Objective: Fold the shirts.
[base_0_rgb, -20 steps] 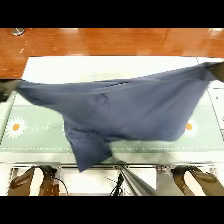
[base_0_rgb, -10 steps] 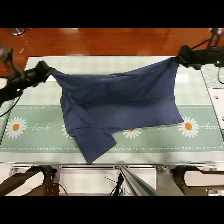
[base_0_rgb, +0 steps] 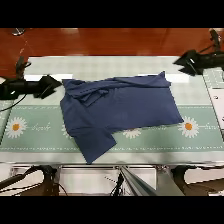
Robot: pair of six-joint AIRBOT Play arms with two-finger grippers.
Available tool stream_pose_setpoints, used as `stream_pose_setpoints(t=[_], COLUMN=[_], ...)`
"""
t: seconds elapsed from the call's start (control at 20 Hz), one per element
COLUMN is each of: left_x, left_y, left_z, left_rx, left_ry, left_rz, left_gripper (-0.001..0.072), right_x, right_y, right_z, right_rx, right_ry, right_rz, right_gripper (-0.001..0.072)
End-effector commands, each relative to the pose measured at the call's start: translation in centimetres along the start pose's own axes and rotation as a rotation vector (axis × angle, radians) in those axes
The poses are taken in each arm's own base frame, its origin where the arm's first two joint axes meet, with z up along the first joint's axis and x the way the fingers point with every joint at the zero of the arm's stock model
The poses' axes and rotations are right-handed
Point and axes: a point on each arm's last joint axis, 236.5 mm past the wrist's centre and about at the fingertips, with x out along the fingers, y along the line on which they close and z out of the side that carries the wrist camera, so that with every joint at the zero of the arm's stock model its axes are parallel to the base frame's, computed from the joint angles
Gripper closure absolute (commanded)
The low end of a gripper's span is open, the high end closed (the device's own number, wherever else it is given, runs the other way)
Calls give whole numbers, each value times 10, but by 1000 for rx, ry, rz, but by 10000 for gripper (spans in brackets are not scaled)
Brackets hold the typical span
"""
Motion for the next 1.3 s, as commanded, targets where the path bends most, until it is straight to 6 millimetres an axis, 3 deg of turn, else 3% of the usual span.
stream_pose_setpoints(t=[0.0,0.1,0.2,0.3,0.45,0.6,0.85,1.0,1.15,1.2,1.25], left_x=[-20,-15,-11,-13,-2,10,25,36,44,46,47], left_y=[41,59,78,86,68,48,37,28,17,14,11], left_z=[-77,-120,-148,-160,-164,-169,-180,-166,-162,-167,-171], left_rx=[-102,-164,-195,-284,-352,-354,-304,-306,-302,-284,-266], left_ry=[169,182,159,144,115,117,148,91,74,89,103], left_rz=[20,28,47,21,-83,-151,-144,-148,-164,-165,-168], left_gripper=[4,3,4,4,4,4,4,4,10,140,498], right_x=[-42,-43,-36,-31,-22,-18,-17,-18,-25,-31,-37], right_y=[-75,-95,-88,-79,-72,-71,-66,-69,-87,-98,-110], right_z=[-60,-100,-135,-159,-186,-192,-188,-185,-169,-166,-166], right_rx=[119,239,277,266,284,296,292,291,338,378,414], right_ry=[70,26,-32,-63,-59,-63,-75,-93,-177,-202,-219], right_rz=[-210,-228,-198,-183,-159,-145,-122,-135,-179,-195,-216], right_gripper=[92,92,92,92,92,92,92,92,92,92,92])
